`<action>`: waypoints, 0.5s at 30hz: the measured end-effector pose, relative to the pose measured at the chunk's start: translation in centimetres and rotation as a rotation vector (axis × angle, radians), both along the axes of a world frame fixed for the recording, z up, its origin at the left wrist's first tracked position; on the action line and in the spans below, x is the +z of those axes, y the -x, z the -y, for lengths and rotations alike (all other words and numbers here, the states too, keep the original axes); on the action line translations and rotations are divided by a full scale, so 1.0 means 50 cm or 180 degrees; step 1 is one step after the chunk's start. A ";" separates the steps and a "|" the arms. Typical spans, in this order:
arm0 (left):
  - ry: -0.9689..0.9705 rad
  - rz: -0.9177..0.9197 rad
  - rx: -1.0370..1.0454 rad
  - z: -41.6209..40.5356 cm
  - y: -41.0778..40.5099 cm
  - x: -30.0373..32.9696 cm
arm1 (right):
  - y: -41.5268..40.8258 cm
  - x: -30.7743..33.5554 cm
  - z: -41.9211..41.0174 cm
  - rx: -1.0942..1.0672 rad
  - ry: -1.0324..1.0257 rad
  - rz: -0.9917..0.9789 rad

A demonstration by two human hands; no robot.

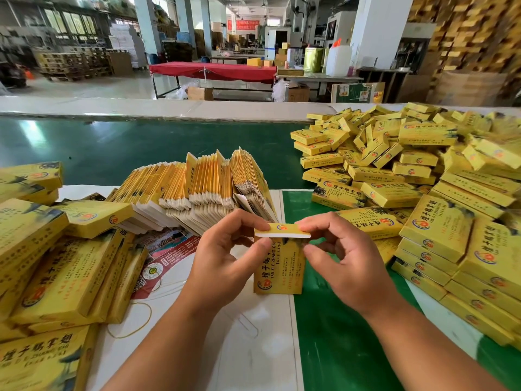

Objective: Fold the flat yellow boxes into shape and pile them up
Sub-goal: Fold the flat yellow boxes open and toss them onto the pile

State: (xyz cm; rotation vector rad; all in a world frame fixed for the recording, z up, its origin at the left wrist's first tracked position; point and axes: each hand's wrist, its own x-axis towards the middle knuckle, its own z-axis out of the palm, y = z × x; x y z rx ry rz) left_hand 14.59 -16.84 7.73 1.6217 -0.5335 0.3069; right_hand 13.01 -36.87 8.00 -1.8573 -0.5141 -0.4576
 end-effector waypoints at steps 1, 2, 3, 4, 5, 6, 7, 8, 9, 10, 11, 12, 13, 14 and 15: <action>0.0024 -0.0021 -0.0023 -0.001 0.000 0.000 | 0.001 0.002 -0.002 0.0010 -0.0037 0.0012; 0.0002 -0.0032 -0.0010 -0.001 0.000 0.001 | 0.002 0.003 -0.004 0.0004 -0.0068 0.0036; -0.0055 -0.0025 0.0017 -0.001 0.000 0.002 | 0.003 0.005 -0.006 -0.0014 -0.0078 0.0069; -0.0099 -0.0020 0.0030 -0.001 -0.001 0.002 | 0.003 0.006 -0.007 -0.0052 -0.0062 0.0098; -0.0123 -0.0023 0.0033 -0.001 -0.002 0.002 | 0.003 0.006 -0.008 -0.0101 -0.0042 0.0105; -0.0140 -0.0037 0.0033 -0.002 -0.003 0.001 | 0.003 0.006 -0.009 -0.0150 -0.0030 0.0091; -0.0165 -0.0055 0.0044 -0.002 -0.004 0.000 | 0.003 0.006 -0.009 -0.0188 -0.0025 0.0070; -0.0192 -0.0068 0.0067 -0.002 -0.006 -0.002 | 0.002 0.005 -0.008 -0.0214 -0.0005 0.0059; -0.0214 -0.0071 0.0097 -0.002 -0.007 -0.003 | 0.002 0.005 -0.008 -0.0234 0.0032 0.0062; -0.0221 -0.0077 0.0122 -0.001 -0.008 -0.003 | 0.002 0.005 -0.008 -0.0253 0.0069 0.0085; -0.0215 -0.0088 0.0149 0.000 -0.008 -0.004 | 0.002 0.006 -0.010 -0.0277 0.0095 0.0129; -0.0206 -0.0102 0.0178 0.001 -0.007 -0.004 | 0.002 0.006 -0.012 -0.0313 0.0121 0.0197; -0.0205 -0.0115 0.0217 0.003 -0.006 -0.004 | 0.002 0.006 -0.014 -0.0368 0.0157 0.0285; -0.0211 -0.0129 0.0262 0.005 -0.004 -0.004 | 0.002 0.005 -0.018 -0.0441 0.0202 0.0380; -0.0234 -0.0142 0.0320 0.008 -0.003 -0.004 | 0.002 0.003 -0.021 -0.0522 0.0236 0.0455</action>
